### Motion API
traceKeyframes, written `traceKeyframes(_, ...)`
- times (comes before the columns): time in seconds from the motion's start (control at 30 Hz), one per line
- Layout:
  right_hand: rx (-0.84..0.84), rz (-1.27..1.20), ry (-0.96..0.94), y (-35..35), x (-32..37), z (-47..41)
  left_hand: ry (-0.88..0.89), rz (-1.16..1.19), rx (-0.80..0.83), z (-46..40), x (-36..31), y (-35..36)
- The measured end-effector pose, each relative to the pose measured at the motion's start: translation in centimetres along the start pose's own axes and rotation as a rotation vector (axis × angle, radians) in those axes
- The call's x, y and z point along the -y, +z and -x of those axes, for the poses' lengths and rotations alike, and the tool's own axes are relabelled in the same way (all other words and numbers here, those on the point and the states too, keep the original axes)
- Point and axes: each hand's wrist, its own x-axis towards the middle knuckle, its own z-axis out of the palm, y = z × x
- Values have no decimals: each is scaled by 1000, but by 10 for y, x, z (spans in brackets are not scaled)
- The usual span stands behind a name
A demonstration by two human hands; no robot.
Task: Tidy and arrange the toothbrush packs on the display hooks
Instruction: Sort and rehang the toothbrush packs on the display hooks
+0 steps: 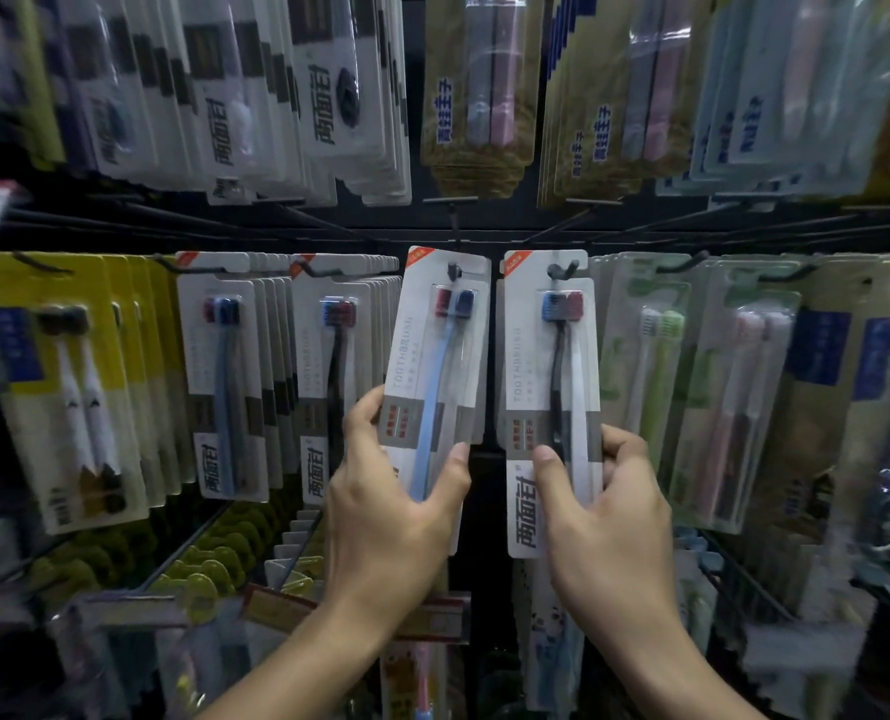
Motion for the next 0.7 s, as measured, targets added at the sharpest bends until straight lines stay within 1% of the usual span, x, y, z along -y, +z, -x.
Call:
traceKeyframes(0.27,19,-17,-26,-9,3,9,70,33,-22,12,-2,-16)
traceKeyframes(0.5,26,-16,-50,-13,6,20,107,3,-48,14,6,-29)
traceKeyframes(0.7,-18,-21,-84,-12,6,30,135,13,-83,13,7,-41)
